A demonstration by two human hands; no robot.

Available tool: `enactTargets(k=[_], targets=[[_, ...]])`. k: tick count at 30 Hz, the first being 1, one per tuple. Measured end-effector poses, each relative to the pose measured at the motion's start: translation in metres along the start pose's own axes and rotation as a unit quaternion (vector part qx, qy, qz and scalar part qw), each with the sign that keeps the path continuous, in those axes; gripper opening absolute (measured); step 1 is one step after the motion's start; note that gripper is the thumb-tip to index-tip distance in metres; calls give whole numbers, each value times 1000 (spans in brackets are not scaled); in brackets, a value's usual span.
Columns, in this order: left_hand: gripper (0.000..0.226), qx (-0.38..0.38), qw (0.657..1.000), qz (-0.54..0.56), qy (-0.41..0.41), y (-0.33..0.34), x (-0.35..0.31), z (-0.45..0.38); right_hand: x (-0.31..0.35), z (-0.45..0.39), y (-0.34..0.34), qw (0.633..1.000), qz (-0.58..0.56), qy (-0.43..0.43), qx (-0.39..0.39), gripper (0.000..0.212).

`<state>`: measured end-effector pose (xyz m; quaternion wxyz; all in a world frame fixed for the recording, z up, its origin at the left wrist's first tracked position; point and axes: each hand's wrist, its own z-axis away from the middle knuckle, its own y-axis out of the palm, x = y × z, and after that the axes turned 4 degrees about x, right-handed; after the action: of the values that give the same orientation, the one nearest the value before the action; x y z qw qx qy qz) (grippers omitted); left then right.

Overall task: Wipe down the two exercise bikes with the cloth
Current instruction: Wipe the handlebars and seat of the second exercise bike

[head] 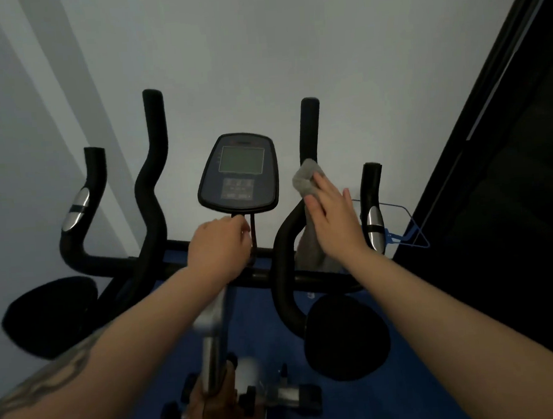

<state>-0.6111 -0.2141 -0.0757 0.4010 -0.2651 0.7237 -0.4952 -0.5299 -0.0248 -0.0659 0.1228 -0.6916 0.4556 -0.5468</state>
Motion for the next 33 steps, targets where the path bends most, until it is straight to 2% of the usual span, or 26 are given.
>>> enactTargets(k=[2, 4, 6, 8, 9, 11, 13, 14, 15, 18, 21, 25, 27, 28, 30, 32, 33], targets=[[25, -5, 1000, 20, 1, 6, 4, 13, 0, 4, -5, 997, 38, -41, 45, 40], [23, -70, 996, 63, -1, 10, 5, 20, 2, 19, -2, 985, 65, -111, 112, 39], [20, -116, 988, 103, -9, 9, 5, 23, 4, 32, -2, 963, 75, -171, 195, 38], [20, -130, 977, 164, -31, 8, 7, 24, 4, 28, -12, 936, 126, -205, 255, 39], [19, -127, 974, 183, -44, 7, 8, 24, 5, 20, -16, 927, 175, -211, 255, 39], [19, -116, 976, 177, -45, 8, 8, 25, 8, 9, -19, 927, 263, -181, 195, 39], [18, -116, 980, 160, -34, 9, 7, 25, 18, 8, -9, 953, 236, -120, 146, 37], [18, -121, 980, 156, -33, 9, 7, 25, 23, 11, -3, 962, 197, -106, 158, 36], [19, -125, 980, 153, -32, 9, 7, 26, 26, 16, 2, 959, 176, -117, 188, 34], [19, -128, 980, 151, -28, 8, 7, 26, 32, 33, 1, 919, 155, -177, 315, 32], [18, -126, 979, 156, -30, 9, 9, 25, 36, 41, -13, 913, 54, -134, 382, 31], [17, -126, 979, 156, -35, 11, 10, 26, 29, 50, -41, 912, -157, 28, 378, 23], [17, -123, 981, 145, -28, 11, 10, 27, 18, 60, -48, 915, -191, 65, 349, 24], [17, -122, 983, 133, -23, 11, 10, 27, 13, 63, -50, 921, -197, 80, 328, 34], [17, -115, 988, 105, -10, 12, 9, 27, 5, 64, -53, 946, -171, 100, 255, 49], [18, -105, 991, 87, -2, 13, 7, 26, 1, 59, -50, 980, -42, 73, 181, 42], [18, -101, 991, 82, -2, 13, 7, 26, 3, 57, -45, 984, 19, 50, 169, 34]])
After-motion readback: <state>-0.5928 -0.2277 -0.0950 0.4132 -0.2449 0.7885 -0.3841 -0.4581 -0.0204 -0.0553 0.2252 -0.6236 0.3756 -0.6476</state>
